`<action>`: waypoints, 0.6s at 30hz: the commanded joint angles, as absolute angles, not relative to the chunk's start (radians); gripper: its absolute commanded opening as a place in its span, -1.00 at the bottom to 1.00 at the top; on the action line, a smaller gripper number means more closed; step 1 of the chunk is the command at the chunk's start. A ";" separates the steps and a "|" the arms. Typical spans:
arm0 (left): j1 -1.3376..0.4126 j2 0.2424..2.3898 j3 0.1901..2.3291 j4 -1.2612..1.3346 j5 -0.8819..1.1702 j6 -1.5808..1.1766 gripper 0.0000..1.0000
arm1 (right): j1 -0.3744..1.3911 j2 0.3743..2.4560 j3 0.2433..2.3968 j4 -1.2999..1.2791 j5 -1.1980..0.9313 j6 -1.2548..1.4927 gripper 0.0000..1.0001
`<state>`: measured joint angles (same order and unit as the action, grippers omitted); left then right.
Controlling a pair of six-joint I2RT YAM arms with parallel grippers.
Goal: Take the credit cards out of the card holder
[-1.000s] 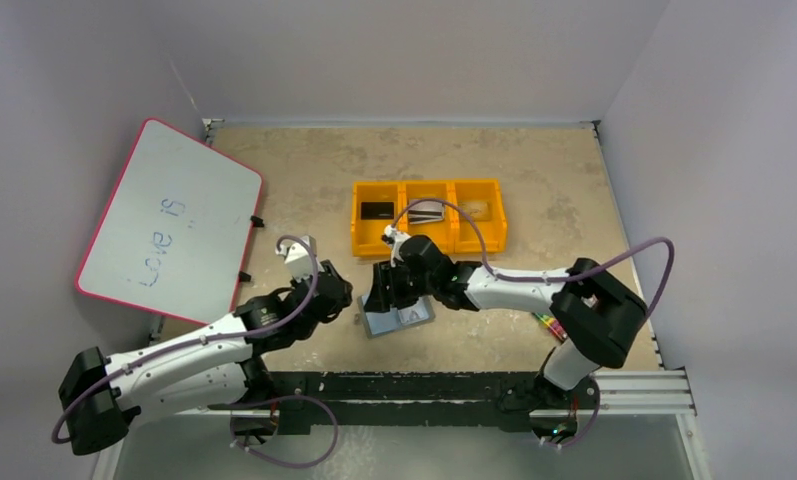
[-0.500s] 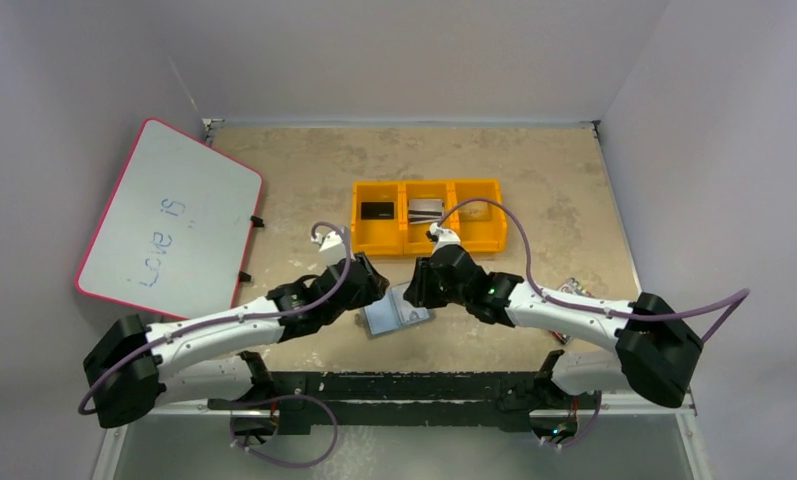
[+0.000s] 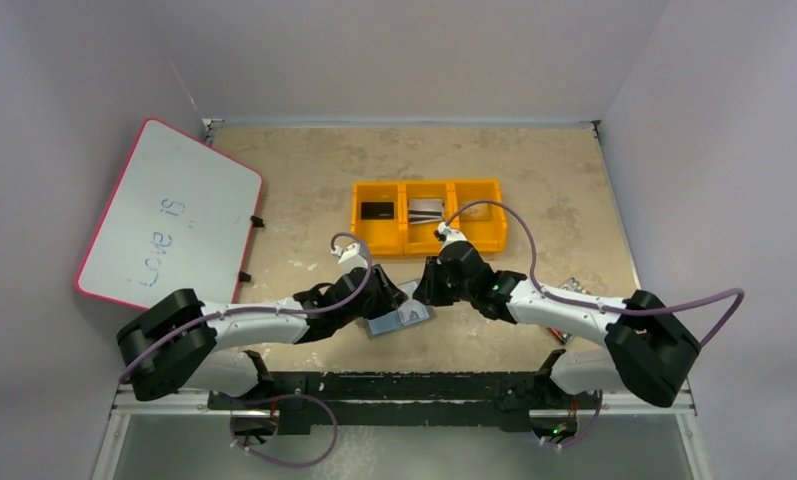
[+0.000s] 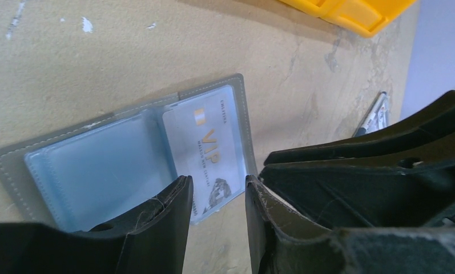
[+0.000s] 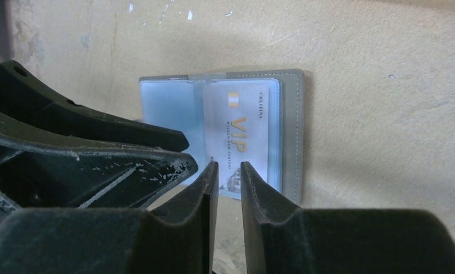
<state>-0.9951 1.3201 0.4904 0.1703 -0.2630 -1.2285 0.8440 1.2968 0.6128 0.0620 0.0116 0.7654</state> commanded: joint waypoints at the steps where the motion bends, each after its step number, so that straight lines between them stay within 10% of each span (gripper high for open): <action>1: -0.997 1.349 0.480 0.279 -0.233 -1.259 -0.23 | 0.828 1.336 0.604 0.120 -0.041 0.741 -0.53; 18: -1.015 1.395 0.423 0.304 -0.238 -1.276 -0.20 | 0.828 1.481 0.597 0.072 0.060 0.731 -0.56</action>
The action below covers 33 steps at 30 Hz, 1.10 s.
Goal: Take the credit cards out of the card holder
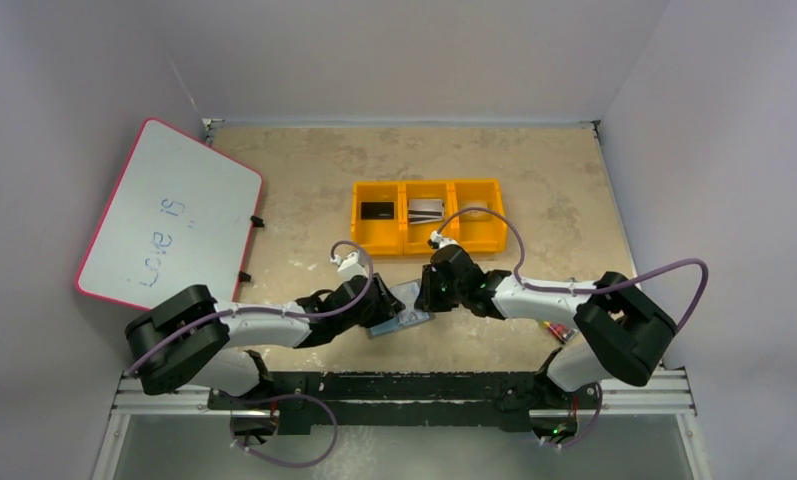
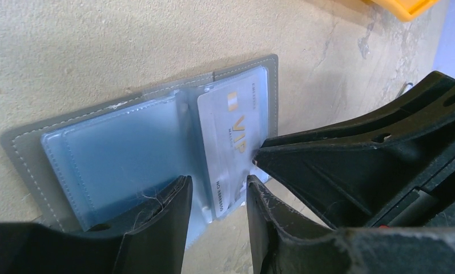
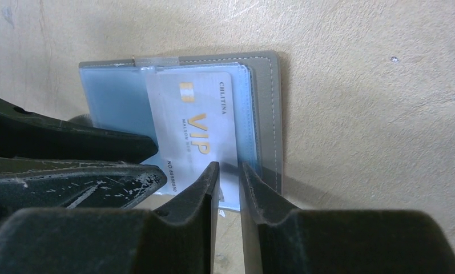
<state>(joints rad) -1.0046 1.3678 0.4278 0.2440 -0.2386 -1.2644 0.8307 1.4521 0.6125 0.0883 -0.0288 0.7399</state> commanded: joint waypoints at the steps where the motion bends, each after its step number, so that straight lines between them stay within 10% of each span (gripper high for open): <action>1: -1.016 1.405 0.423 0.314 -0.235 -1.277 -0.20 | 0.828 1.490 0.596 0.076 0.060 0.732 -0.57; 19: -1.029 1.413 0.376 0.369 -0.297 -1.303 -1.00 | 0.828 1.510 0.578 0.055 0.061 0.771 -0.63; 33: -1.029 1.359 0.325 0.348 -0.285 -1.281 -1.00 | 0.828 1.527 0.615 0.024 0.081 0.795 -0.63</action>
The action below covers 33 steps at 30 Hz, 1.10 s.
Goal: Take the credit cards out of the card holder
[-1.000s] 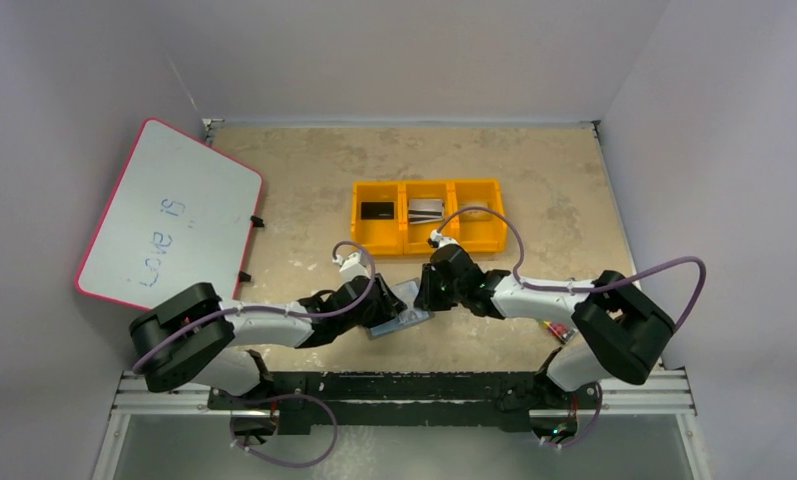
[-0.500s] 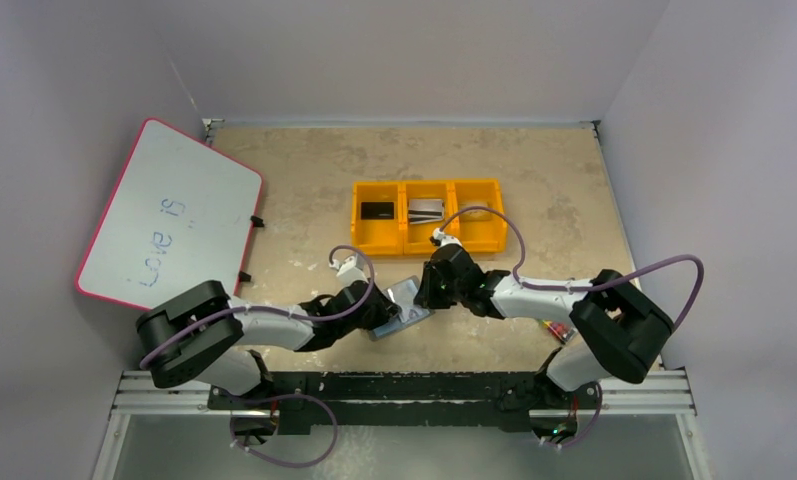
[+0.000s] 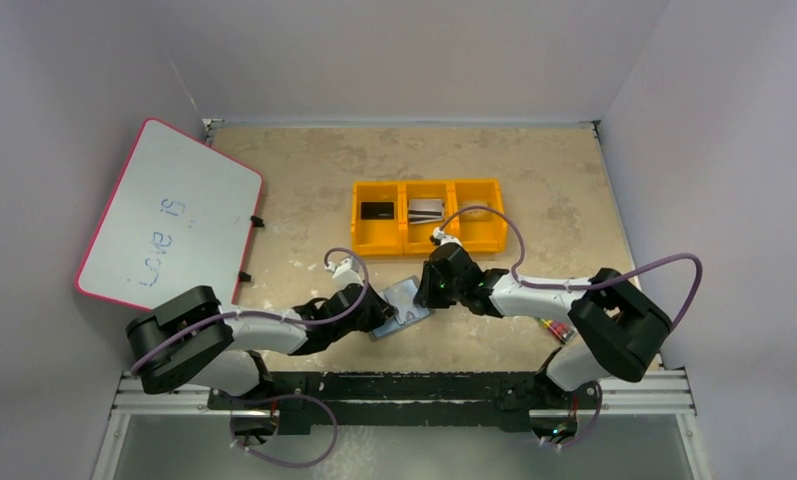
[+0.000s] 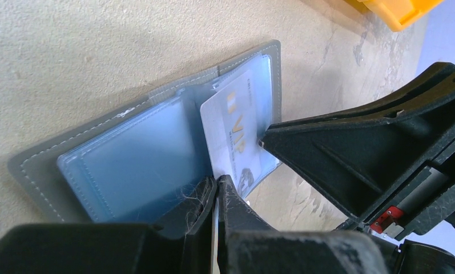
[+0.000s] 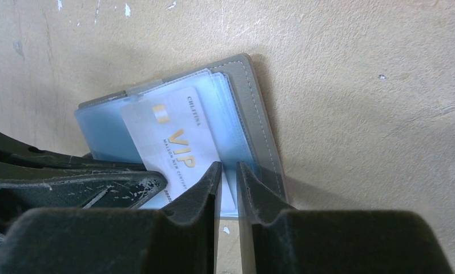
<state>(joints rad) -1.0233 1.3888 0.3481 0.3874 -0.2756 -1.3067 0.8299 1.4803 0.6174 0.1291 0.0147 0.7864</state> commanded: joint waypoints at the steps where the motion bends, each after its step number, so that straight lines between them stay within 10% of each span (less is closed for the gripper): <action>1: -1.029 1.353 0.320 0.337 -0.285 -1.280 -1.00 | 0.828 1.526 0.615 0.023 0.084 0.797 -0.63; 20: -1.029 1.314 0.328 0.349 -0.294 -1.270 -0.99 | 0.831 1.505 0.686 0.065 0.033 0.714 -0.54; 33: -1.029 1.334 0.320 0.435 -0.303 -1.303 -0.62 | 0.854 1.579 0.670 0.071 0.041 0.732 -0.57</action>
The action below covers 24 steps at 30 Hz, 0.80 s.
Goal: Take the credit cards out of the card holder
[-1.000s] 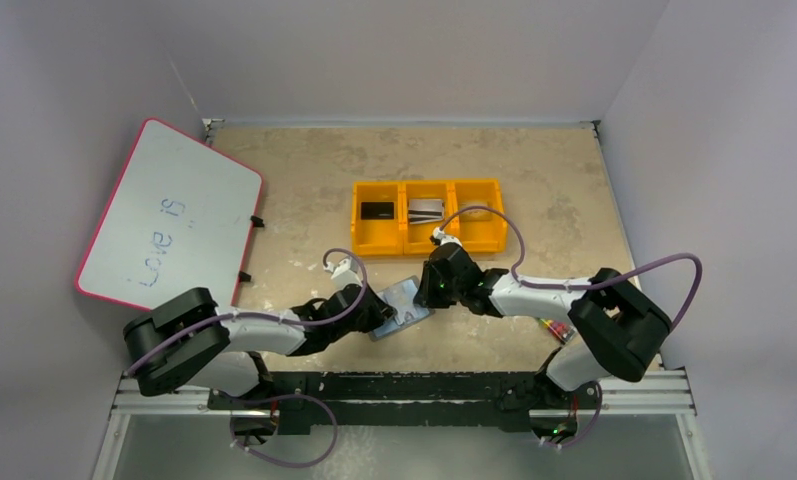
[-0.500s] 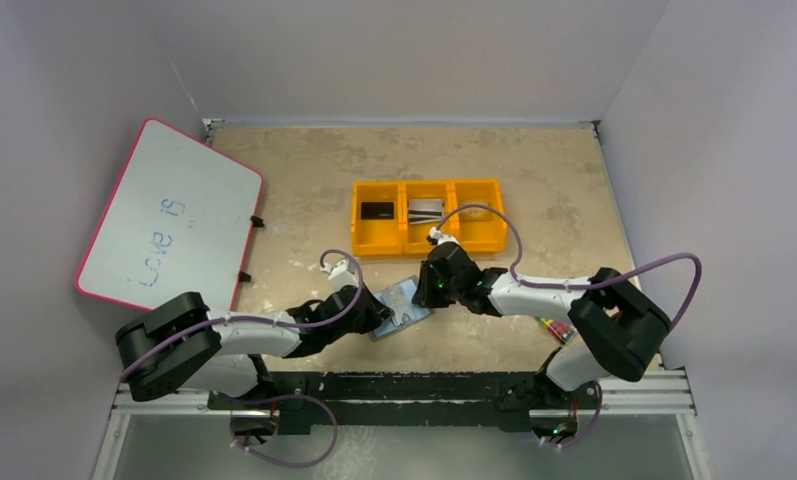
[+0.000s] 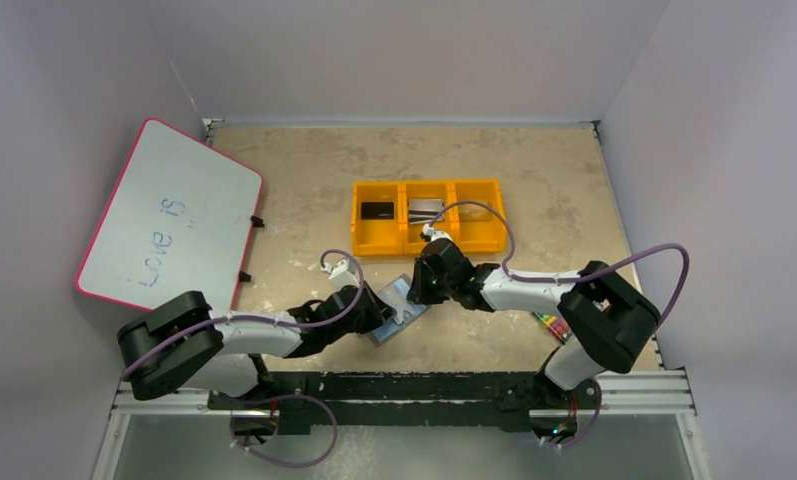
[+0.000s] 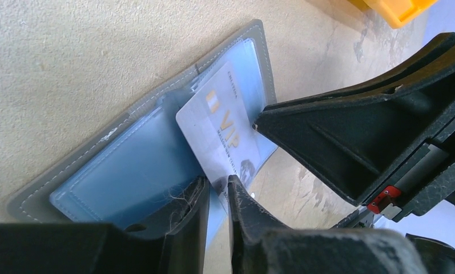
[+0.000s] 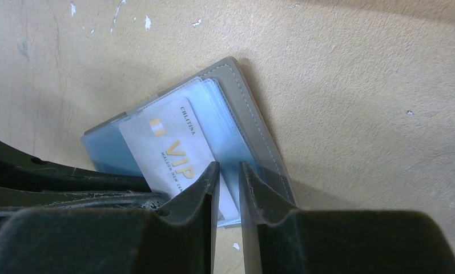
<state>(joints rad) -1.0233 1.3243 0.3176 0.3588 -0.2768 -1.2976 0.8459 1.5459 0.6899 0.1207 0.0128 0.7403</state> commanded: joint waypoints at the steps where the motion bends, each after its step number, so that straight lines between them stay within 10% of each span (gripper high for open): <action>1: -1.029 1.338 0.317 0.441 -0.313 -1.312 -0.60 | 0.854 1.577 0.670 0.071 0.041 0.733 -0.57; 24: -1.029 1.234 0.270 0.319 -0.360 -1.309 -1.00 | 0.854 1.545 0.650 0.026 0.063 0.789 -0.57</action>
